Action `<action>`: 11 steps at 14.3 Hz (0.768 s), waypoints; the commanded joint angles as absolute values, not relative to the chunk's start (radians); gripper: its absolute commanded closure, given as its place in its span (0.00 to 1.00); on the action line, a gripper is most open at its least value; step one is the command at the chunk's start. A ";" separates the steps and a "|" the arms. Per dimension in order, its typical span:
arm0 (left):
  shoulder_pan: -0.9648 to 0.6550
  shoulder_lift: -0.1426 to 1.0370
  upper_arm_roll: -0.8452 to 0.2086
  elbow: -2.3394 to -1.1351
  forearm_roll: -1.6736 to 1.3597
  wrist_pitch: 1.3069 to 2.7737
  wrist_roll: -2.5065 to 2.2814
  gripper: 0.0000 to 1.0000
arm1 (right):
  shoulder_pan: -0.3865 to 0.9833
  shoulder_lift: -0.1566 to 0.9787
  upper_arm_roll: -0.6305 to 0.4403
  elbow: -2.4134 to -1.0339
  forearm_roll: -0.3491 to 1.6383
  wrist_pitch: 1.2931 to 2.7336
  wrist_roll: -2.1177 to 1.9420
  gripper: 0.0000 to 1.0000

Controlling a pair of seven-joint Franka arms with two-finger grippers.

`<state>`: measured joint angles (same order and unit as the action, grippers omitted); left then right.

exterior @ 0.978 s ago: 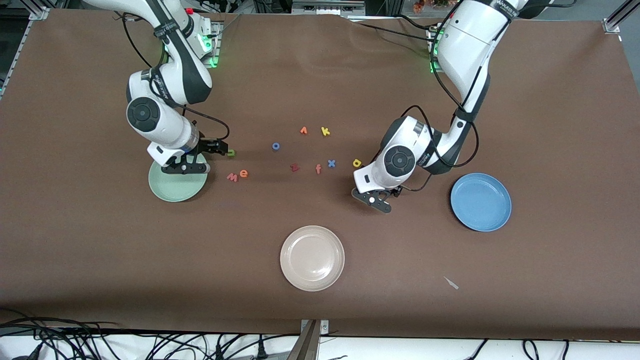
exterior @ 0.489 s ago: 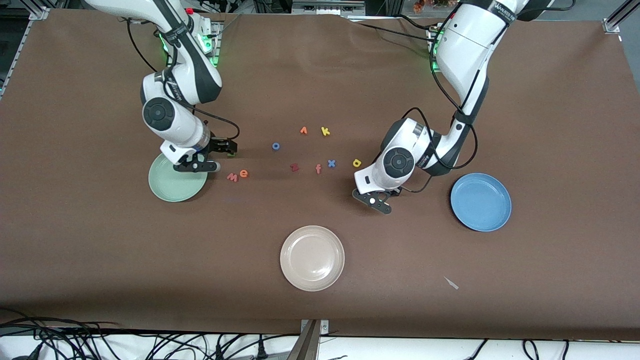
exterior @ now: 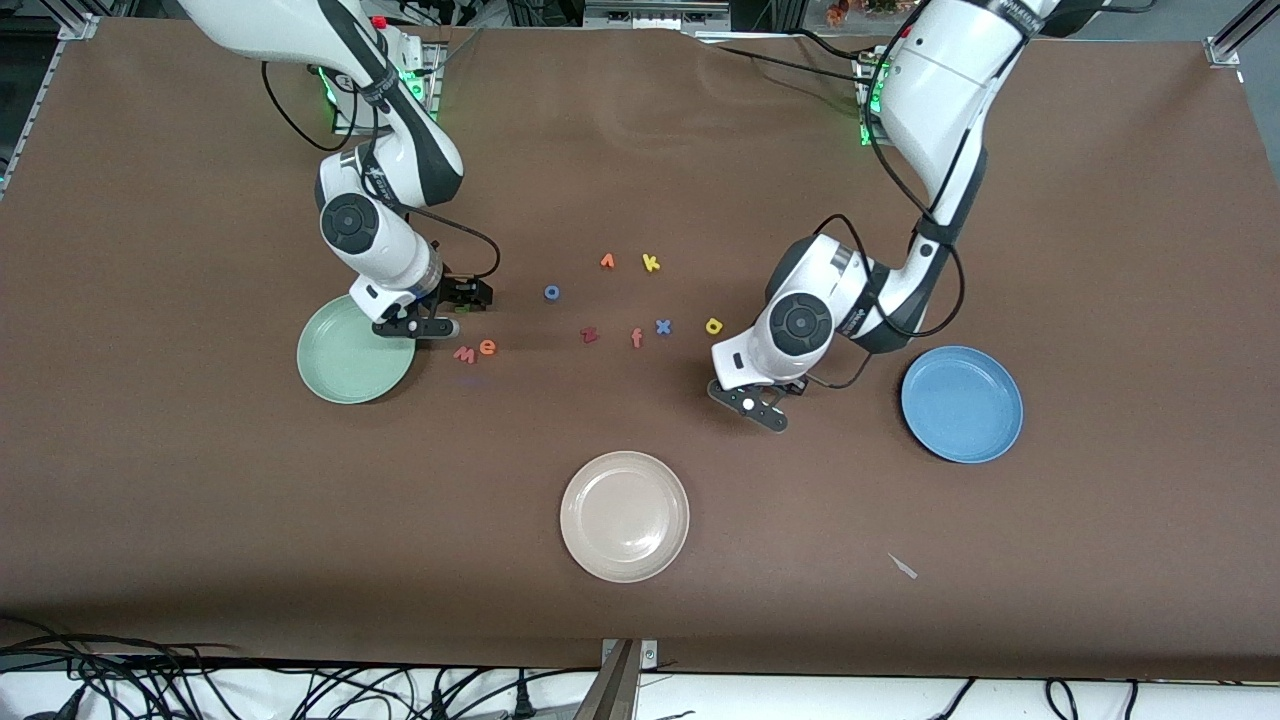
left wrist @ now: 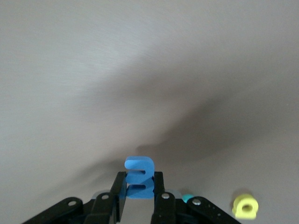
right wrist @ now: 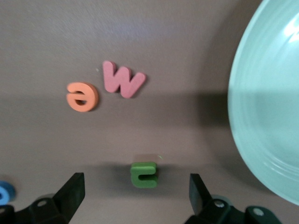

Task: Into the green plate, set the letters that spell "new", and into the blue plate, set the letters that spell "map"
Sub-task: 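Grasp the blue m and green u with the left and right grippers, then place the blue m and green u on their matching plates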

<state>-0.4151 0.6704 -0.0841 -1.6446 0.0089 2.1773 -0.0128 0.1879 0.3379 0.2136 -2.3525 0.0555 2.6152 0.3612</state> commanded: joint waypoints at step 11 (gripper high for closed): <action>0.009 0.635 -0.084 -1.678 0.112 1.864 0.167 0.87 | 0.190 0.347 0.218 -2.379 0.051 2.655 0.374 0.37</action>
<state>-0.0153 0.5976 -0.0673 -1.6816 0.0911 1.8484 0.1557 0.1878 0.3486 0.2136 -2.3671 0.0553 2.6350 0.3613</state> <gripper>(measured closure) 0.722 0.322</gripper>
